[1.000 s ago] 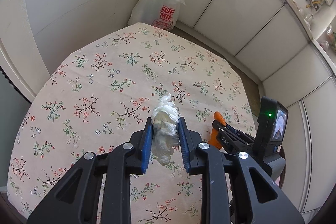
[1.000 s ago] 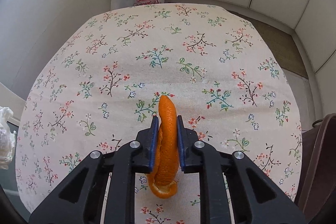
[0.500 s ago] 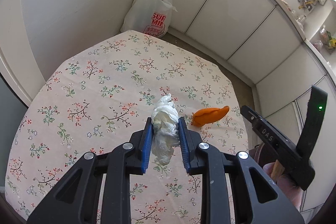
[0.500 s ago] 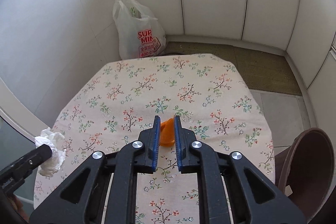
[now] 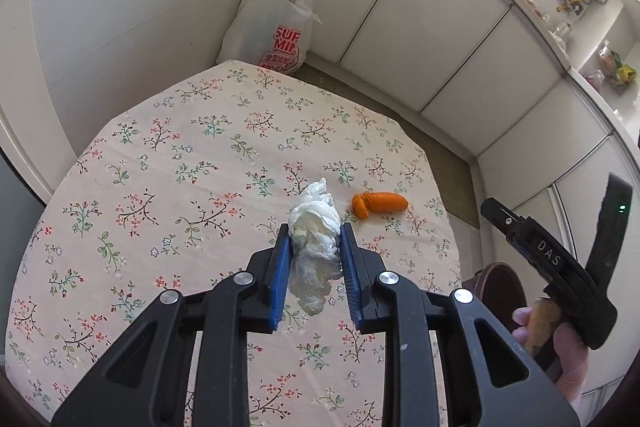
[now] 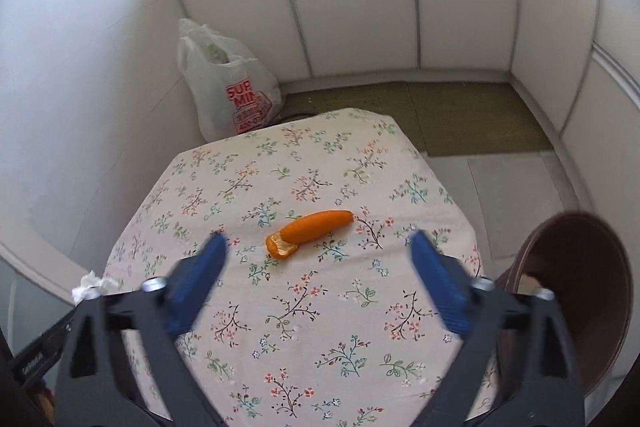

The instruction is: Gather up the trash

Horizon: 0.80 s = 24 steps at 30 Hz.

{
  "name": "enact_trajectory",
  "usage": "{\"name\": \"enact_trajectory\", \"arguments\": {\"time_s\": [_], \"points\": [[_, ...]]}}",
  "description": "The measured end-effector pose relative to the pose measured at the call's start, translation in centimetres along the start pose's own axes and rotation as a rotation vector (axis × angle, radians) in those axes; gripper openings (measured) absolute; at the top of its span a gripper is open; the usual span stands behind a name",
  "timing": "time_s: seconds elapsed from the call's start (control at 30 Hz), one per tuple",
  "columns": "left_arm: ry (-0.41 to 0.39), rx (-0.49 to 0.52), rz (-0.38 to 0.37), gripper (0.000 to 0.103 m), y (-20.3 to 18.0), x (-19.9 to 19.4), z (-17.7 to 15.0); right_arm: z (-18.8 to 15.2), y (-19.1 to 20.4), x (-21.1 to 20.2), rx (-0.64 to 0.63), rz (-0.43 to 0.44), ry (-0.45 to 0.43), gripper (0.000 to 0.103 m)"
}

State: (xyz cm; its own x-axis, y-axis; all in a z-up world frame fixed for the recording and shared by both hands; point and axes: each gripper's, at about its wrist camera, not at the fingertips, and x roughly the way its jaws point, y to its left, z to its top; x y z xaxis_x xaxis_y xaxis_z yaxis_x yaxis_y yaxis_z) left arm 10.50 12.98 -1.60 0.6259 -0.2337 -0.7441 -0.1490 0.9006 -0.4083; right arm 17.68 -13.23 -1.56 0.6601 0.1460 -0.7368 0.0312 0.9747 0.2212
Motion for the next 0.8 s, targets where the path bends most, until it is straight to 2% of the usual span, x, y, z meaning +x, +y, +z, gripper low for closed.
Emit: {"name": "enact_trajectory", "arguments": {"time_s": [0.13,0.3,0.37,0.47,0.53,0.6,0.8], "points": [[0.006,0.005,0.008,0.025,0.5,0.1,0.0,-0.9,-2.1,5.6,0.172,0.059,0.191,0.089],[0.033,-0.022,0.023,0.026,2.3,0.6,0.2,-0.8,-0.5,11.9,0.192,-0.011,0.277,0.089],[0.046,-0.039,0.023,0.026,3.0,0.8,0.4,-0.4,0.3,14.4,0.230,-0.012,0.321,0.085],[0.044,-0.054,0.025,0.026,3.5,0.6,0.8,0.3,1.8,17.1,0.201,-0.065,0.340,0.082],[0.043,-0.055,0.026,0.026,3.6,0.5,0.9,0.7,2.5,18.2,0.177,-0.091,0.343,0.070],[0.047,-0.050,0.032,0.026,3.4,0.7,0.8,0.9,3.1,18.9,0.153,-0.109,0.341,0.043],[0.061,-0.057,0.032,0.026,3.3,1.2,0.7,0.6,3.1,18.3,0.136,-0.084,0.301,0.025]]}}
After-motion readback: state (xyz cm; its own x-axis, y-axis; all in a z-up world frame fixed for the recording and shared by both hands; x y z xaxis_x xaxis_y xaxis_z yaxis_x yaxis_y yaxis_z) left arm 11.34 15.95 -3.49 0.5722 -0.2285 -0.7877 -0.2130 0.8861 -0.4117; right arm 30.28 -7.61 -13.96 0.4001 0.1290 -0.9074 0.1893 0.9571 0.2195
